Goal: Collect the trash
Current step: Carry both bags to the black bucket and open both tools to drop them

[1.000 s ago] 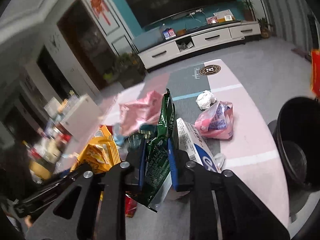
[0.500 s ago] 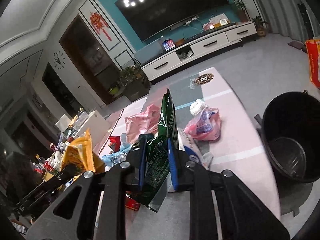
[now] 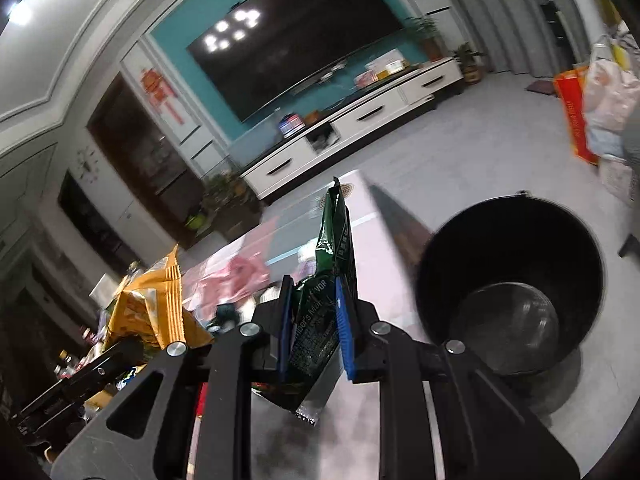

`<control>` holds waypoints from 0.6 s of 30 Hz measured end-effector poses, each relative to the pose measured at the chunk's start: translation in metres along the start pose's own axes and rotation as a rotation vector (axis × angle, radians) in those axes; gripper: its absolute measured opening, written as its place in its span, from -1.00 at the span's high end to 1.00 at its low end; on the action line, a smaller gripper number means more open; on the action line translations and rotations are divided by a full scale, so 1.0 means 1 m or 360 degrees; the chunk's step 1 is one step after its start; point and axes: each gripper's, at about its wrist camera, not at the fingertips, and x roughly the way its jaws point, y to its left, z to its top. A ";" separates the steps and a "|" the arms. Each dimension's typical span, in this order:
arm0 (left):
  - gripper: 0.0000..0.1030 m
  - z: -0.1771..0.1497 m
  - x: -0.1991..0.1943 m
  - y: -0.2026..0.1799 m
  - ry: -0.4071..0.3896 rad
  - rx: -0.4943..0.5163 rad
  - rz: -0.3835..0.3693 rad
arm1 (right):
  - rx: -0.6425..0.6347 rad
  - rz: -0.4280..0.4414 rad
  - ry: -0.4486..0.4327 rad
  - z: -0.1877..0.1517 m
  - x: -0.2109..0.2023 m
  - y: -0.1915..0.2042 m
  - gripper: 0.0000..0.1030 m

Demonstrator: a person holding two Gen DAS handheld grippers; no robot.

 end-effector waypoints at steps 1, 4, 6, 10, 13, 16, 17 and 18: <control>-0.02 0.002 0.007 -0.008 0.0007 0.0023 -0.0007 | 0.0022 -0.0021 -0.0012 0.001 -0.004 -0.009 0.58; -0.02 0.008 0.032 -0.032 0.0045 0.0077 -0.0033 | 0.0053 -0.0114 -0.0042 0.004 -0.012 -0.029 0.58; -0.02 0.012 0.052 -0.047 0.0082 0.0105 -0.0054 | 0.0073 -0.0181 -0.0060 0.004 -0.017 -0.042 0.58; -0.02 0.015 0.092 -0.072 0.0164 0.0142 -0.0096 | 0.0152 -0.0277 -0.0077 0.005 -0.022 -0.071 0.58; -0.02 0.015 0.125 -0.083 0.0248 0.0136 -0.0126 | 0.0238 -0.0324 -0.0053 0.004 -0.019 -0.092 0.58; -0.02 0.012 0.151 -0.092 0.0315 0.0133 -0.0146 | 0.0285 -0.0398 -0.0022 0.009 -0.011 -0.106 0.58; -0.02 0.010 0.159 -0.094 0.0323 0.0140 -0.0135 | 0.0305 -0.0409 -0.0003 0.008 -0.007 -0.110 0.57; -0.02 0.009 0.165 -0.098 0.0325 0.0159 -0.0118 | 0.0324 -0.0426 0.0015 0.009 -0.002 -0.112 0.55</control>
